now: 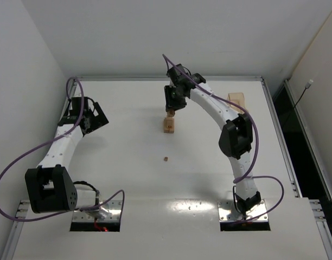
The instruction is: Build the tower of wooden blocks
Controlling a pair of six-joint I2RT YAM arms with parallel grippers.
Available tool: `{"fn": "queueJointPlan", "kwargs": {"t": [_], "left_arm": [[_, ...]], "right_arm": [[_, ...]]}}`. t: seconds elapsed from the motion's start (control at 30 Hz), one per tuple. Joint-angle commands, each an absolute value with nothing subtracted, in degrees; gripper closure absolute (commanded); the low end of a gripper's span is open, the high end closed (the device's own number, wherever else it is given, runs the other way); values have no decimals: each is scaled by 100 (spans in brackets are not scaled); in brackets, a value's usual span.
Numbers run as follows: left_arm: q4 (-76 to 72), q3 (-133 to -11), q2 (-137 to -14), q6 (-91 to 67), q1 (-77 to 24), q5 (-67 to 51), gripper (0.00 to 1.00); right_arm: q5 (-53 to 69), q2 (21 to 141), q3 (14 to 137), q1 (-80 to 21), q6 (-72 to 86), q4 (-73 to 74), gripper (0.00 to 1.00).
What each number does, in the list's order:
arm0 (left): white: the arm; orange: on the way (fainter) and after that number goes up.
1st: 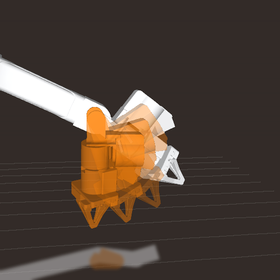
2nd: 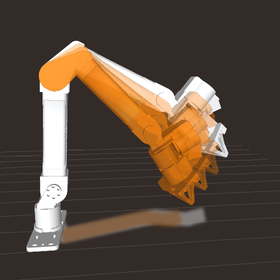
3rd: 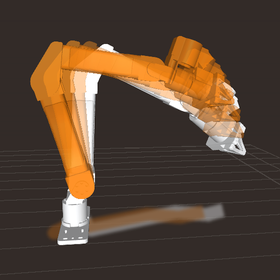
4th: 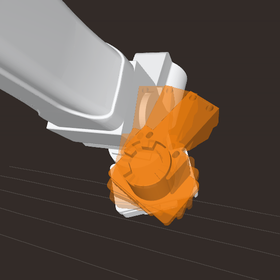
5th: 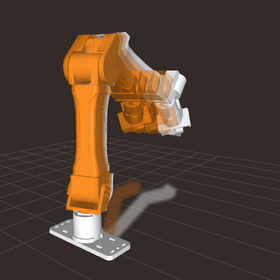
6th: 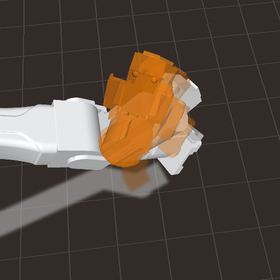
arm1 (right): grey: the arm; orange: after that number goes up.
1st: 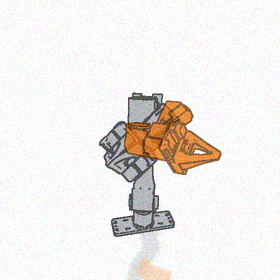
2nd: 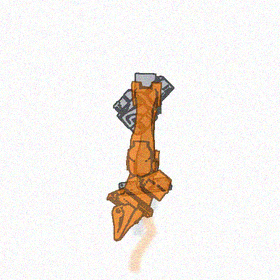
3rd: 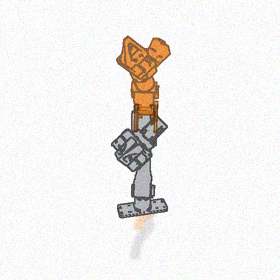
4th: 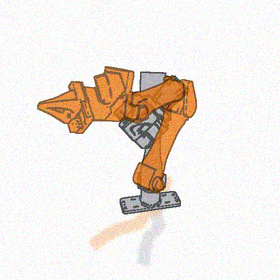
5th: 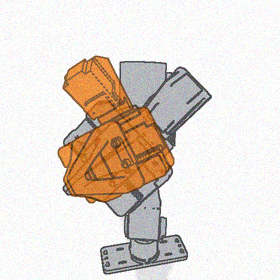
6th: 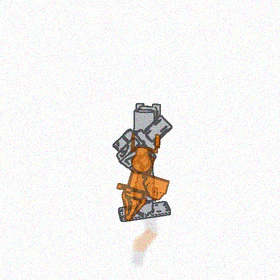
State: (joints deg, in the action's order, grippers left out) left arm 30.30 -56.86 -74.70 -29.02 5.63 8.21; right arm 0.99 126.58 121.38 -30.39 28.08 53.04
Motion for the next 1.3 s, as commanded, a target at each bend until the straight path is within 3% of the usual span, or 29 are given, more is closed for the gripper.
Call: {"fn": "queueJointPlan", "kwargs": {"t": [0.0,1.27], "left_arm": [[2883,-5669,-7374,-2962,624,817,0],[2777,-5555,-7321,-3015,624,765,0]], "right_arm": [[0,12708,12243,-3094,3269,5317,100],[-369,13315,12665,-3138,3437,5520,100]]}}
